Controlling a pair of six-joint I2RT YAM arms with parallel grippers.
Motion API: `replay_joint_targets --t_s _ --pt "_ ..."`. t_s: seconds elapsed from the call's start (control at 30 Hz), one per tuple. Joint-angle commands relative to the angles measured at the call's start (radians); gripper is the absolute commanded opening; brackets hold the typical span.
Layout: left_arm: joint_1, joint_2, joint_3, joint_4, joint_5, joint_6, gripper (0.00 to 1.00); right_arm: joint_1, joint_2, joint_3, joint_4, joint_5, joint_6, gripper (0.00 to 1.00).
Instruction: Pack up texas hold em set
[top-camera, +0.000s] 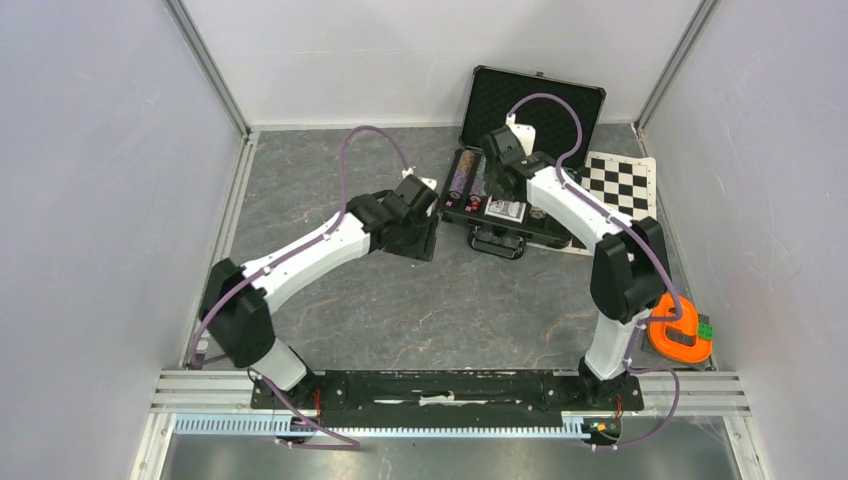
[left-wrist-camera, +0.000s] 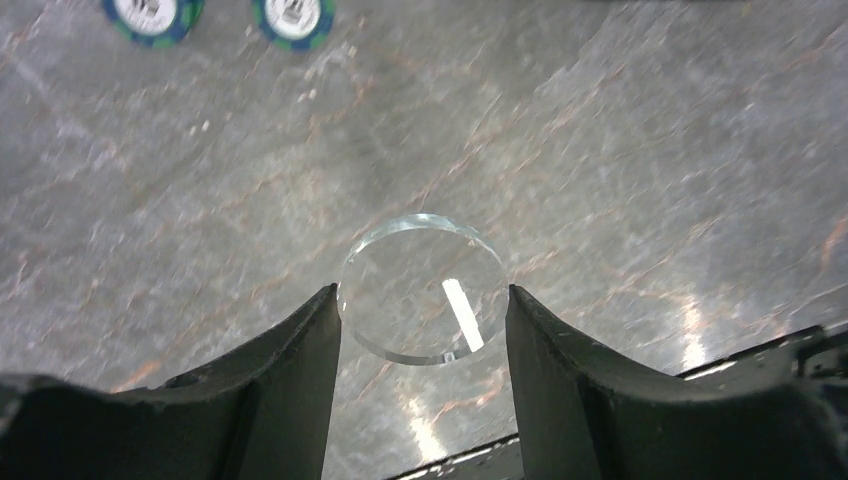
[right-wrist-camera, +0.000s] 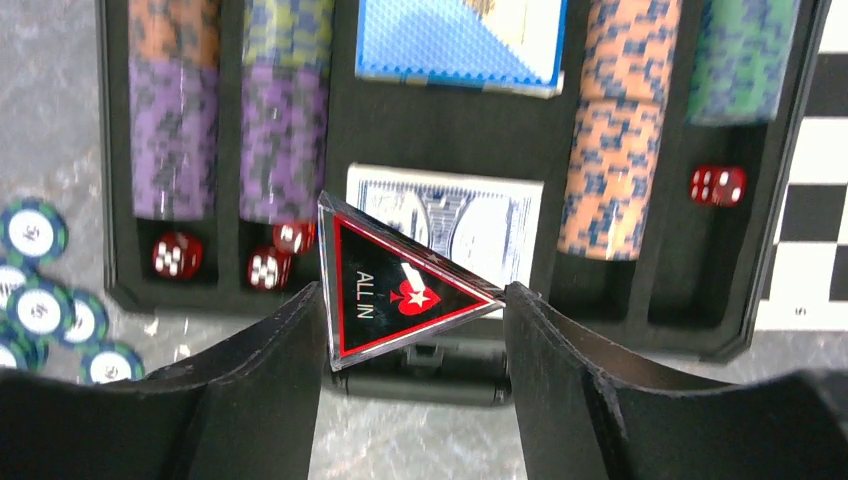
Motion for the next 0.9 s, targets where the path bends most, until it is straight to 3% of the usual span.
replay_joint_targets --t_s 0.0,0.2,0.33,0.43,0.57,0.87 --pt "0.035 0.104 0.149 0.053 0.095 0.065 0.46 -0.05 0.076 0.121 0.07 0.008 -0.064 0.59" --pt "0.054 0.224 0.274 0.063 0.184 0.068 0.46 -0.087 0.19 0.227 0.109 -0.028 -0.086 0.62" --pt "0.057 0.289 0.351 0.073 0.199 0.076 0.46 -0.103 0.24 0.293 0.079 -0.063 -0.091 0.98" --pt "0.057 0.343 0.41 0.096 0.211 0.072 0.45 -0.107 0.222 0.309 0.066 -0.078 -0.115 0.98" --pt "0.057 0.423 0.486 0.148 0.241 0.049 0.45 -0.11 0.069 0.201 0.071 -0.044 -0.125 0.98" --pt "0.054 0.671 0.765 0.224 0.316 -0.021 0.42 -0.217 -0.433 -0.269 0.068 0.003 -0.043 0.98"
